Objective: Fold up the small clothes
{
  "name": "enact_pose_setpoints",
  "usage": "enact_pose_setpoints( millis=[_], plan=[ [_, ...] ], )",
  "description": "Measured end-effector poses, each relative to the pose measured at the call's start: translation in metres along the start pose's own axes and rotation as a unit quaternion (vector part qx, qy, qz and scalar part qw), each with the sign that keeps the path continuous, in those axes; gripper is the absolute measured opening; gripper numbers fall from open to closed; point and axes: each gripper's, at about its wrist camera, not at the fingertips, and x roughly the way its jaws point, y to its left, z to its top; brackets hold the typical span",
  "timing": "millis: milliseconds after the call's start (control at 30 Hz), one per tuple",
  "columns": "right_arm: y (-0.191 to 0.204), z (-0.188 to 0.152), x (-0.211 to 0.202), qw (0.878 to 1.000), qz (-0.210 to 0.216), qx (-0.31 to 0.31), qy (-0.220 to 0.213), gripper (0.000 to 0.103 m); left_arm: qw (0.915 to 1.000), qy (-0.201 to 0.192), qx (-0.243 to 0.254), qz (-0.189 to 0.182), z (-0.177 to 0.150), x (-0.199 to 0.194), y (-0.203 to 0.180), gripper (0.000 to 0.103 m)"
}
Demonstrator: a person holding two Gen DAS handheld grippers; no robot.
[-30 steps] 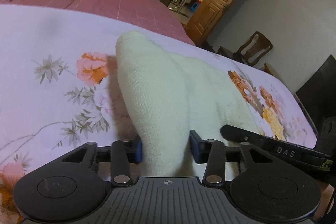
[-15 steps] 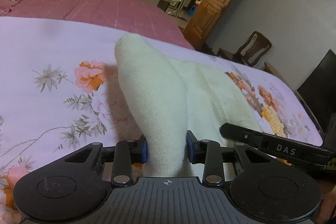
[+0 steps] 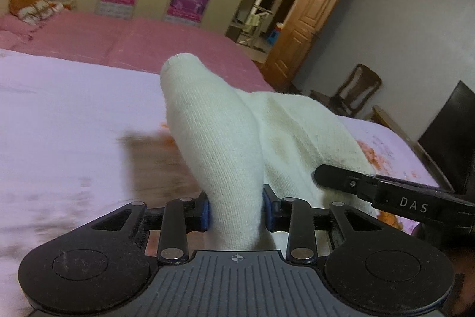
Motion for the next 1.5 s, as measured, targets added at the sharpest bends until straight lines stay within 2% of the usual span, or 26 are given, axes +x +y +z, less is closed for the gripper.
enact_pose_setpoints(
  millis=[233, 400, 600, 733, 900, 1000, 1067, 1100, 1167, 1200, 1233, 1267, 1300, 1333, 1367, 1433, 1500],
  plan=[
    [0.084, -0.018, 0.021, 0.999, 0.049, -0.016, 0.018, 0.027, 0.9980, -0.004, -0.026, 0.057, -0.024, -0.083, 0.068, 0.033],
    [0.135, -0.039, 0.039, 0.996, 0.079, -0.019, 0.036, 0.027, 0.9959, 0.000, -0.037, 0.082, -0.046, -0.121, 0.110, 0.033],
    [0.170, -0.064, 0.048, 0.994, 0.091, -0.018, 0.056, 0.027, 0.9945, 0.015, -0.040, 0.096, -0.067, -0.131, 0.135, 0.033],
    [0.173, -0.076, 0.052, 0.994, 0.082, -0.006, 0.070, 0.027, 0.9937, 0.026, -0.043, 0.100, -0.078, -0.118, 0.136, 0.034],
    [0.169, -0.088, 0.058, 0.994, 0.068, 0.002, 0.080, 0.028, 0.9931, 0.019, -0.046, 0.106, -0.085, -0.113, 0.135, 0.035],
    [0.166, -0.093, 0.061, 0.995, 0.064, 0.007, 0.082, 0.029, 0.9918, 0.013, -0.042, 0.120, -0.088, -0.113, 0.130, 0.048],
    [0.165, -0.095, 0.062, 0.995, 0.063, 0.008, 0.080, 0.032, 0.9884, 0.006, -0.046, 0.145, -0.091, -0.115, 0.131, 0.079],
    [0.164, -0.096, 0.062, 0.995, 0.061, 0.008, 0.078, 0.034, 0.9861, 0.004, -0.048, 0.159, -0.093, -0.117, 0.134, 0.083],
    [0.161, -0.096, 0.062, 0.996, 0.053, 0.004, 0.077, 0.043, 0.9859, -0.006, -0.068, 0.153, -0.096, -0.125, 0.140, 0.083],
    [0.159, -0.095, 0.062, 0.996, 0.046, 0.003, 0.079, 0.057, 0.9855, -0.014, -0.077, 0.151, -0.097, -0.133, 0.141, 0.078],
    [0.154, -0.093, 0.061, 0.996, 0.037, 0.006, 0.083, 0.067, 0.9852, -0.025, -0.074, 0.153, -0.096, -0.141, 0.139, 0.061],
    [0.147, -0.089, 0.056, 0.996, 0.035, 0.018, 0.078, 0.066, 0.9856, -0.036, -0.065, 0.152, -0.094, -0.147, 0.136, 0.047],
    [0.142, -0.086, 0.048, 0.997, 0.044, 0.030, 0.062, 0.053, 0.9858, -0.049, -0.053, 0.152, -0.090, -0.152, 0.130, 0.044],
    [0.141, -0.082, 0.040, 0.997, 0.056, 0.033, 0.048, 0.027, 0.9864, -0.057, -0.043, 0.148, -0.087, -0.154, 0.125, 0.042],
    [0.143, -0.077, 0.034, 0.997, 0.055, 0.024, 0.037, 0.019, 0.9878, -0.064, -0.030, 0.139, -0.082, -0.153, 0.117, 0.042],
    [0.155, -0.073, 0.032, 0.998, 0.060, -0.004, 0.030, 0.009, 0.9894, -0.061, -0.006, 0.132, -0.074, -0.143, 0.106, 0.042],
    [0.170, -0.072, 0.035, 0.996, 0.065, -0.042, 0.032, 0.009, 0.9901, -0.039, 0.001, 0.134, -0.069, -0.125, 0.102, 0.042]
  ],
)
